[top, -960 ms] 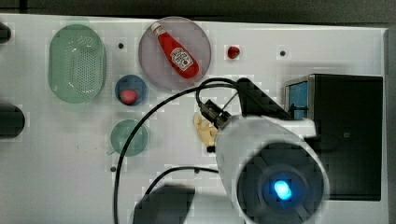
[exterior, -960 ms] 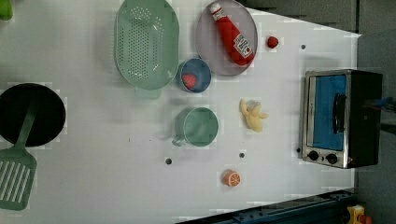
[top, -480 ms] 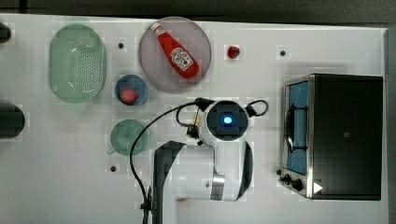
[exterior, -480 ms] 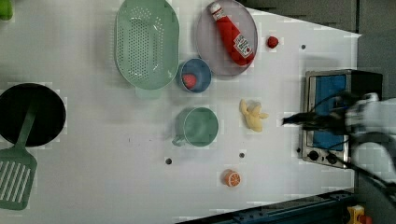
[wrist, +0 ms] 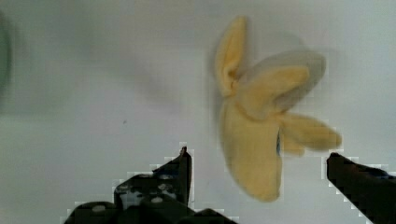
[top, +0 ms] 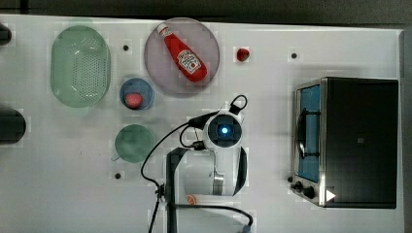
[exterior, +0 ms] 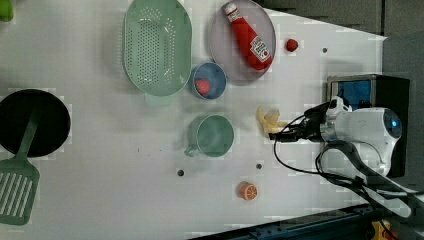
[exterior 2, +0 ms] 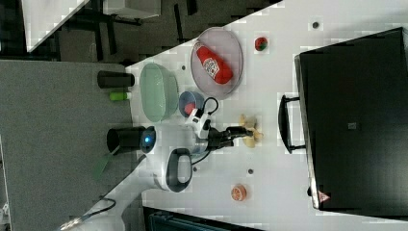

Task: Pick Banana and place it in mug.

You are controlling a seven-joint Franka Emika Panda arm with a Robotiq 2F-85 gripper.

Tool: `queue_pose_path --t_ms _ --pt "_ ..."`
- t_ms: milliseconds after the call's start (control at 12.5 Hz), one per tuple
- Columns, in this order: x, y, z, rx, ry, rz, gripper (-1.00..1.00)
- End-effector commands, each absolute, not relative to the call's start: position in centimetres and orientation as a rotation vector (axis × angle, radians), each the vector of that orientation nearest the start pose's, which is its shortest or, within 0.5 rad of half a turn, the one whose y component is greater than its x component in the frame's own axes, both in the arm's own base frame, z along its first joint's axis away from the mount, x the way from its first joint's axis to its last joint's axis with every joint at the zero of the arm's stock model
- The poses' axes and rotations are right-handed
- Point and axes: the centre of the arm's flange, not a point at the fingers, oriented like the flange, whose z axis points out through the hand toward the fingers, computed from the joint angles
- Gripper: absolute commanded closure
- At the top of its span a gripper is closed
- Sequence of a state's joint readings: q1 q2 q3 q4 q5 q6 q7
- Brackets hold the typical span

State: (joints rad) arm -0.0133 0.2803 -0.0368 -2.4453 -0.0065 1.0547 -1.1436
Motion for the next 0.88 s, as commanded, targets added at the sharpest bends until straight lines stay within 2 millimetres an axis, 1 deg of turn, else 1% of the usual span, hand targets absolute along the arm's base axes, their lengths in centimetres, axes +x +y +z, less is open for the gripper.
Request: queue_pose_path --t_ms 80,160,240,400,480,560,640,720,880 --pt "48.1 -2.1 17.0 -3.066 -0.712 0.048 -1.00" --pt "48.1 -2.1 16.4 -3.071 -0.711 0.026 -1.00" --pt "48.1 -2.2 16.0 -3.074 -0.710 0.014 -0.93" --pt "47.7 -2.1 15.4 -3.068 -0.711 0.037 -0.45" --pt "47.7 -2.2 15.4 -3.070 -0.708 0.037 -0.15" --pt "47.6 -2.4 15.4 -3.071 -0.703 0.040 0.05" --pt "47.7 -2.5 15.6 -3.073 -0.701 0.032 0.30" --pt "47.7 -2.6 15.8 -3.075 -0.698 0.029 0.36" --pt "47.9 -3.0 16.3 -3.085 -0.682 0.013 0.36"
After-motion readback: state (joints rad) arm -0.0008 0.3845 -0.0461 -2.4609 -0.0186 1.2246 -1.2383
